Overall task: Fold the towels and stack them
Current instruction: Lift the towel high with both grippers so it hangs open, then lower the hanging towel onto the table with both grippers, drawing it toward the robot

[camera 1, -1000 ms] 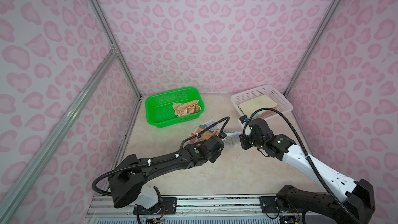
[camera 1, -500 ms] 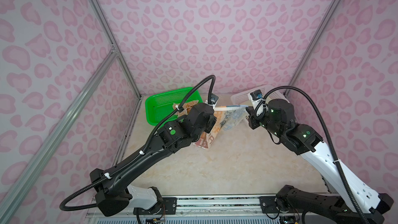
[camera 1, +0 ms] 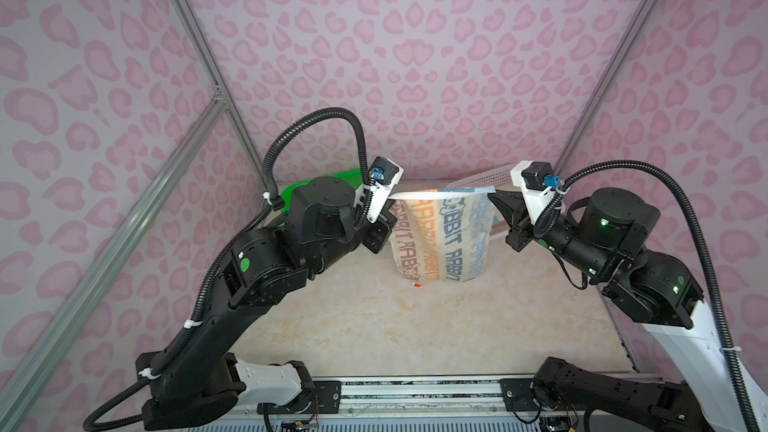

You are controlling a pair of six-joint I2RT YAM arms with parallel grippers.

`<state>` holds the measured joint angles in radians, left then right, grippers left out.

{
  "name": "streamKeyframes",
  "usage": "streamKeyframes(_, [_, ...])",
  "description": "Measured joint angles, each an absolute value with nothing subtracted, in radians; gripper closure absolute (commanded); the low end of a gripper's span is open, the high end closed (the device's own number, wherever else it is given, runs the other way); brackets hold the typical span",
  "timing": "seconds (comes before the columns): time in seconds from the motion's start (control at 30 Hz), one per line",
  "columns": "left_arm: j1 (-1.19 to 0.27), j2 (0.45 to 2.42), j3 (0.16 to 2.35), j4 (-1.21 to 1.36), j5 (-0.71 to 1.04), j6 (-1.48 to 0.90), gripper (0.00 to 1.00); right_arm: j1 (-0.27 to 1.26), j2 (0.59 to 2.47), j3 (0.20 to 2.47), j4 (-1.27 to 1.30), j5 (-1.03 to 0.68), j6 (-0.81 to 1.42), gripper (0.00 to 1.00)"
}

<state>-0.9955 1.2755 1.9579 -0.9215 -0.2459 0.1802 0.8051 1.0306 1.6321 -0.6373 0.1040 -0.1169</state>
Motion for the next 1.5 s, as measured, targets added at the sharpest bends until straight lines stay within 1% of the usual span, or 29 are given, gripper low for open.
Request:
streamKeyframes(0.13, [-1.004, 1.251, 1.971, -0.925, -0.202, 0.176, 0.97, 0.844, 1.005, 1.638, -0.653, 0.097, -0.117, 1.0])
streamKeyframes(0.27, [-1.005, 1.231, 1.946, -0.921, -0.192, 0.176, 0.97, 0.852, 0.988, 1.606, -0.642, 0.093, -0.116, 1.0])
streamKeyframes(0.4, [-0.997, 1.229, 1.88, -0.915, -0.253, 0.176, 0.97, 0.849, 0.997, 1.542, -0.625, 0.136, -0.113, 1.0])
streamKeyframes(0.5, [-0.952, 1.253, 1.835, -0.906, -0.285, 0.177, 0.97, 0.815, 1.026, 1.483, -0.608, 0.154, -0.107, 1.0])
streamKeyframes(0.6, [-0.873, 1.303, 1.801, -0.881, -0.272, 0.178, 0.97, 0.742, 1.062, 1.43, -0.574, 0.126, -0.094, 1.0])
streamKeyframes(0.77, [-0.725, 1.422, 1.741, -0.797, -0.187, 0.177, 0.97, 0.617, 1.141, 1.353, -0.485, 0.034, -0.072, 1.0])
streamKeyframes(0.93, [-0.644, 1.588, 1.721, -0.715, -0.153, 0.177, 0.97, 0.524, 1.255, 1.292, -0.401, -0.032, -0.063, 1.0])
streamKeyframes(1.23, [-0.621, 1.84, 1.725, -0.659, -0.199, 0.165, 0.97, 0.439, 1.432, 1.203, -0.281, -0.093, -0.044, 1.0])
streamKeyframes(1.37, [-0.621, 1.897, 1.724, -0.657, -0.21, 0.147, 0.97, 0.426, 1.46, 1.158, -0.253, -0.123, -0.028, 1.0])
streamKeyframes(1.5, [-0.624, 1.902, 1.708, -0.645, -0.213, 0.127, 0.97, 0.426, 1.45, 1.121, -0.248, -0.15, -0.014, 1.0])
